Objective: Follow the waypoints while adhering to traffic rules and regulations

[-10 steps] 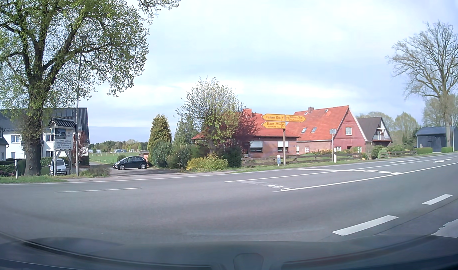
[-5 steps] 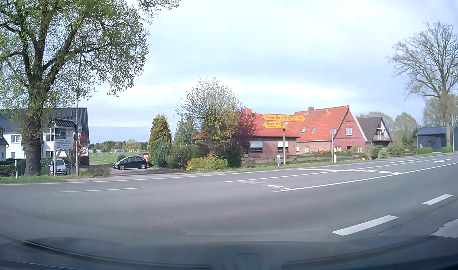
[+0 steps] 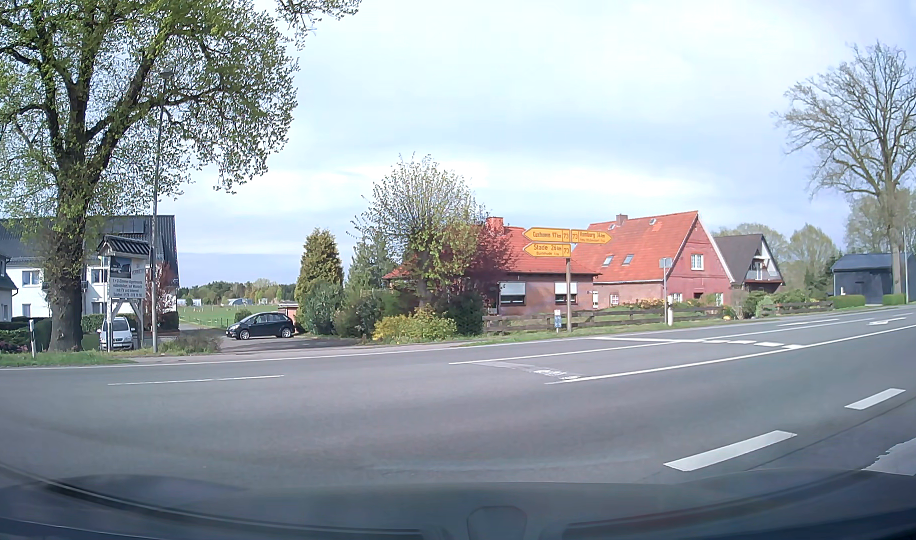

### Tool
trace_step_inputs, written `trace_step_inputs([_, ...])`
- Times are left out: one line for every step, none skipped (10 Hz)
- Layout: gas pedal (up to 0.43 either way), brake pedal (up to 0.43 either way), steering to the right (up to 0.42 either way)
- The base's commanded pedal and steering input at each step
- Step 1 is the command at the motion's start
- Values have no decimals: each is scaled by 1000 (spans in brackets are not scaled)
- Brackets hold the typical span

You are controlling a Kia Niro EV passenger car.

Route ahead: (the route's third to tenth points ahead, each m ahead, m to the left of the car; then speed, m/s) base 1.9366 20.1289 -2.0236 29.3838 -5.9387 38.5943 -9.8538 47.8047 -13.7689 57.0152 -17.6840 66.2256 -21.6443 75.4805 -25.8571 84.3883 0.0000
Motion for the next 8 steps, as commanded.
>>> trace_step_inputs([0, 189, -470])
trace_step_inputs([0, 189, -470])
trace_step_inputs([0, 189, -470])
trace_step_inputs([0, 189, -470])
trace_step_inputs([0, 195, -470])
trace_step_inputs([0, 195, -470])
trace_step_inputs([0, 189, -470])
trace_step_inputs([0, 195, -470])
